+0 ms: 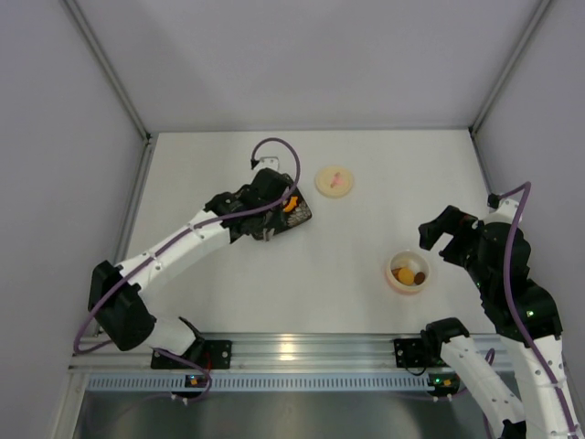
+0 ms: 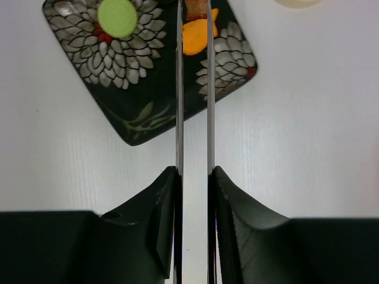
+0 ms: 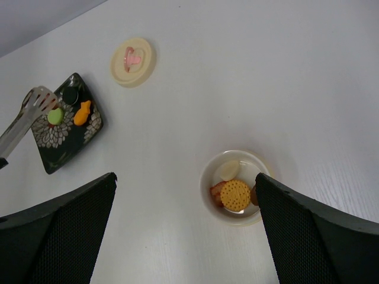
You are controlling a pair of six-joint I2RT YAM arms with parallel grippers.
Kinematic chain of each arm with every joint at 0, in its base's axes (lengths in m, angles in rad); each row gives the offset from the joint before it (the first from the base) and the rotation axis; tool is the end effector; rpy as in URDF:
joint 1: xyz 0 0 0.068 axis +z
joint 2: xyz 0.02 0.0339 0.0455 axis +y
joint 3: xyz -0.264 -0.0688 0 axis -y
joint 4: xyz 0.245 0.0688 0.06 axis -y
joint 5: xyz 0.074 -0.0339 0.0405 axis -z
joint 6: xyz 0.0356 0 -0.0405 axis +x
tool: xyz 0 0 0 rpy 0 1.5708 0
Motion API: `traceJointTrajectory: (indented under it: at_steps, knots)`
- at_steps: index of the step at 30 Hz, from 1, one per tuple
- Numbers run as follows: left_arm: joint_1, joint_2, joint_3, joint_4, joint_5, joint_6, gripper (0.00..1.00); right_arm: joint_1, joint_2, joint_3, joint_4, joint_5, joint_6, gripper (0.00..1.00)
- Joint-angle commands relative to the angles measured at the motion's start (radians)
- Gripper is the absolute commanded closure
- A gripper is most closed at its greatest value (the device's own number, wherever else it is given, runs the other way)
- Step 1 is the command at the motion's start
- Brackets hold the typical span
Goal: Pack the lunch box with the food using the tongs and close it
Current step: Pick up the fake food from the plate, then place the fake food in the packing box.
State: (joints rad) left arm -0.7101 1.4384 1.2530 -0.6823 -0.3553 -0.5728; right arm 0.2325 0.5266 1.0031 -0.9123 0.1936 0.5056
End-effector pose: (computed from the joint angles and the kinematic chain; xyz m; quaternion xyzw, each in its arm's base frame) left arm 0.2404 -0.1904 0.3071 0.0027 0.9261 -0.0699 0.3708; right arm 0.0801 0.0119 0.3659 0.1657 0.8244 0.1170 0.5284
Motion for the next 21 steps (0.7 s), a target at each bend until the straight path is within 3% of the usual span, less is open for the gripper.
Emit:
traceJointTrajectory:
  at_steps: [1,9,21]
  knots:
    - [-0.112,-0.036,0.080,-0.008,-0.033,0.013,0.76,-0.015,0.009,0.012,0.007,0.000,-0.004,0.00]
    - [-0.483,0.098,0.226,0.055,-0.057,0.002,0.76,-0.015,0.007,0.037,-0.014,0.012,-0.009,0.00]
    - [-0.655,0.261,0.330,0.156,0.039,-0.010,0.75,-0.015,-0.004,0.071,-0.048,0.033,-0.010,0.00]
